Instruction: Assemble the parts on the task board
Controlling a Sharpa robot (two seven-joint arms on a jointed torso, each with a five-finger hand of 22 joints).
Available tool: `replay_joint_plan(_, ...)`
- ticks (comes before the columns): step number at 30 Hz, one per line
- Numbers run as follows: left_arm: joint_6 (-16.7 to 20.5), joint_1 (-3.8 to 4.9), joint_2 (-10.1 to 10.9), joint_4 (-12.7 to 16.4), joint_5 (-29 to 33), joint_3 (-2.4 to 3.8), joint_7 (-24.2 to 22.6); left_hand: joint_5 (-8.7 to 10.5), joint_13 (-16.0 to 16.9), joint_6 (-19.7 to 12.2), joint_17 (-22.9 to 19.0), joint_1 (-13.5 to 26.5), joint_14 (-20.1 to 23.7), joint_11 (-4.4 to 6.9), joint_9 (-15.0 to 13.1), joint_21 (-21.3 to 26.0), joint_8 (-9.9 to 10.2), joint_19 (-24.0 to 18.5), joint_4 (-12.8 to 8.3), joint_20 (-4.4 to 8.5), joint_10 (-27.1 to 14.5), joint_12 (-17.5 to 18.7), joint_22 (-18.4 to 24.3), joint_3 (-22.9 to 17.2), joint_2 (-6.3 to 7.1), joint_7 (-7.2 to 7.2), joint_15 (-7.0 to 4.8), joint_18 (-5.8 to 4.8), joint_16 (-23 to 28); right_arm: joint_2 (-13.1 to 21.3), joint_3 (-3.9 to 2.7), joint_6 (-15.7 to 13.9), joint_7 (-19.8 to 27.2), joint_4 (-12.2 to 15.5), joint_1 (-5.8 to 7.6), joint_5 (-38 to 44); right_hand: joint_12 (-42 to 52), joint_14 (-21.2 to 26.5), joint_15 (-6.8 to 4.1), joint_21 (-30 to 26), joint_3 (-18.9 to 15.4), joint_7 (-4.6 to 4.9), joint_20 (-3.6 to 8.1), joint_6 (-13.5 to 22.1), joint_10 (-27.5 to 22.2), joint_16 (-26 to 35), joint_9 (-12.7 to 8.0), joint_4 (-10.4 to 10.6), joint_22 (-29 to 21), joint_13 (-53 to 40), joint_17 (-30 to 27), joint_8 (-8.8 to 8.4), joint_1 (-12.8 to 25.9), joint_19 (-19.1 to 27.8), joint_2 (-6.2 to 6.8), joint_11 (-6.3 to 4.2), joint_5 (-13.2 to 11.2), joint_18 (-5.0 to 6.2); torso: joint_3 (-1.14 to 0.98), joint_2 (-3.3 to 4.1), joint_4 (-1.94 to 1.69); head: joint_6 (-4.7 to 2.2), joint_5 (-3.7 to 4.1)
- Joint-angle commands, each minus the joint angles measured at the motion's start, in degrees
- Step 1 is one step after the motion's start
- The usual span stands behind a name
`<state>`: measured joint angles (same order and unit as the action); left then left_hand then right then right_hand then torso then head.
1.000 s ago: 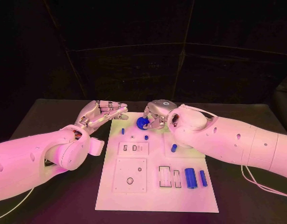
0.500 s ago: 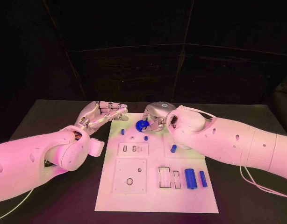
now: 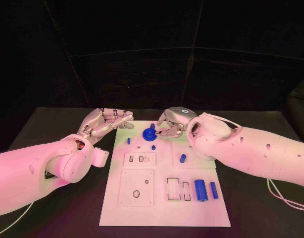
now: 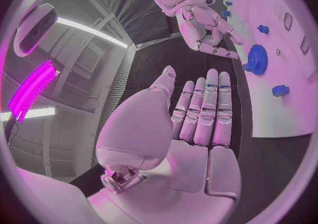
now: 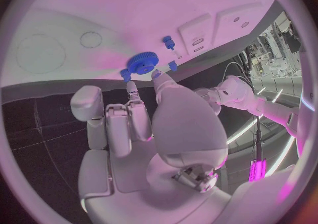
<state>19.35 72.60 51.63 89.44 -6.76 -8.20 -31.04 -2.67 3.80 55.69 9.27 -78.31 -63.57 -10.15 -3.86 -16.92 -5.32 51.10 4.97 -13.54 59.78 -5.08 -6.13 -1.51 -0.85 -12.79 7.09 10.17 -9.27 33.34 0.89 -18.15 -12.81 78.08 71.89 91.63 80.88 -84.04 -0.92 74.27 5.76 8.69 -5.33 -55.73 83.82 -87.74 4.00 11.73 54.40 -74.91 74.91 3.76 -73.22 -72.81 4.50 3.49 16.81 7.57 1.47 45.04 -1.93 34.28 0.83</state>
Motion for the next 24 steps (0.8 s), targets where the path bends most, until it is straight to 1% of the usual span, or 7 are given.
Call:
replay_joint_plan(1,-0.2,0.20,0.0,-0.1,0.1,0.04,0.1,-0.24,-0.1,-0.2,0.1,-0.1,-0.3,0.17,0.1,0.0,0.4,0.6,-0.4,-0.07,-0.3,0.4,0.1,0.0,-0.76,-0.32,0.07,0.39,0.2,4.0,-0.06,-6.9,9.8,2.4,0.52,-10.3,0.0,-4.6,0.37,-0.1,0.6,0.09,-0.20,0.1,0.7,0.0,-0.1,-1.9,-0.4,-6.8,8.4,-0.05,-2.6,0.0,-0.04,0.24,0.5,-0.91,0.02,-0.20,0.41,-0.21,0.59)
replay_joint_plan(5,-0.2,0.27,0.0,-0.5,0.2,0.04,0.0,-0.23,0.0,0.0,0.2,-0.2,-0.5,0.27,0.0,0.0,0.4,0.8,-0.7,-0.01,0.0,0.4,0.1,-0.1,-0.92,-0.18,-0.01,0.41,0.2,8.9,-0.05,-5.2,13.8,4.3,0.78,-17.4,-0.4,-4.5,0.37,-0.3,1.2,0.17,-0.21,0.0,0.4,0.1,-0.1,-4.4,-0.8,-6.4,8.1,0.04,-5.1,0.3,0.88,0.24,3.4,-0.84,-0.14,-0.52,1.00,-0.28,0.66)
replay_joint_plan(7,-0.4,0.29,-0.1,-0.8,0.2,0.03,-0.2,-0.23,0.0,0.2,0.2,-0.2,-0.7,0.38,0.0,0.0,0.4,0.9,-0.9,0.05,0.3,0.3,0.1,-0.2,-0.99,-0.10,-0.08,0.41,0.3,11.7,-0.04,-4.2,15.5,5.1,0.85,-20.1,-0.5,-4.5,0.37,-0.3,1.2,0.16,-0.22,-0.1,0.4,0.1,-0.1,-5.1,-0.8,-6.4,8.0,0.13,-5.7,0.3,1.14,0.24,1.9,-0.83,-0.30,-0.61,1.34,-0.42,0.66)
replay_joint_plan(10,-0.6,0.30,-0.3,-1.3,0.2,0.03,-0.4,-0.24,0.3,0.8,0.4,-0.1,-0.9,0.71,-0.1,0.0,0.2,1.1,-1.1,0.20,1.8,-0.3,0.2,-0.3,-1.15,0.11,-0.26,0.41,0.4,14.8,-0.03,-4.2,16.9,5.9,0.87,-21.9,-0.8,-4.4,0.36,-0.5,0.9,0.09,-0.23,-0.4,0.3,0.3,0.0,-6.0,-1.2,-6.2,7.7,0.23,-6.1,0.5,1.39,0.21,-1.1,-0.76,-0.50,-0.66,1.46,-0.46,1.16)
replay_joint_plan(17,-1.2,0.29,-1.1,-2.3,0.2,0.02,-0.7,-0.24,0.4,1.3,0.5,-0.1,-1.1,0.98,-0.1,0.0,0.2,1.3,-1.4,0.33,2.8,-0.6,0.3,-0.4,-1.30,0.35,-0.42,0.41,0.5,20.2,0.01,-4.0,19.3,4.9,0.82,-23.9,-1.1,-4.3,0.33,-0.8,0.4,0.04,-0.21,-0.5,0.1,0.4,0.0,-6.7,-1.7,-6.0,7.3,0.24,-6.3,0.8,1.86,0.17,-2.3,-0.67,-1.04,-0.74,1.93,-0.58,1.46)
replay_joint_plan(21,-1.6,0.28,-1.5,-2.7,0.3,0.02,-0.8,-0.23,0.4,1.4,0.5,-0.1,-1.2,0.99,-0.1,0.0,0.2,1.3,-1.4,0.34,2.9,-0.6,0.3,-0.4,-1.30,0.35,-0.43,0.41,0.6,21.1,0.02,-3.6,20.3,3.5,0.47,-24.3,-1.4,-4.3,0.35,-0.9,0.5,0.15,-0.21,0.1,-0.1,0.5,-0.1,-7.3,-1.9,-5.7,7.2,0.00,-6.8,1.0,1.67,0.23,-2.0,-0.64,-1.21,-0.63,1.97,-0.76,1.60)
replay_joint_plan(24,-1.8,0.26,-1.7,-3.0,0.4,0.01,-0.8,-0.23,0.4,1.4,0.5,-0.1,-1.2,0.99,-0.1,0.0,0.2,1.3,-1.4,0.34,2.9,-0.6,0.3,-0.4,-1.30,0.35,-0.44,0.41,0.6,21.3,0.03,-3.2,20.9,2.3,-0.11,-24.4,-1.7,-4.3,0.39,-0.9,0.4,0.22,-0.23,0.5,-0.3,0.5,-0.2,-7.5,-2.0,-5.5,7.3,-0.09,-7.0,1.0,1.63,0.29,-1.9,-0.63,-0.96,-0.59,1.76,-0.94,1.68)
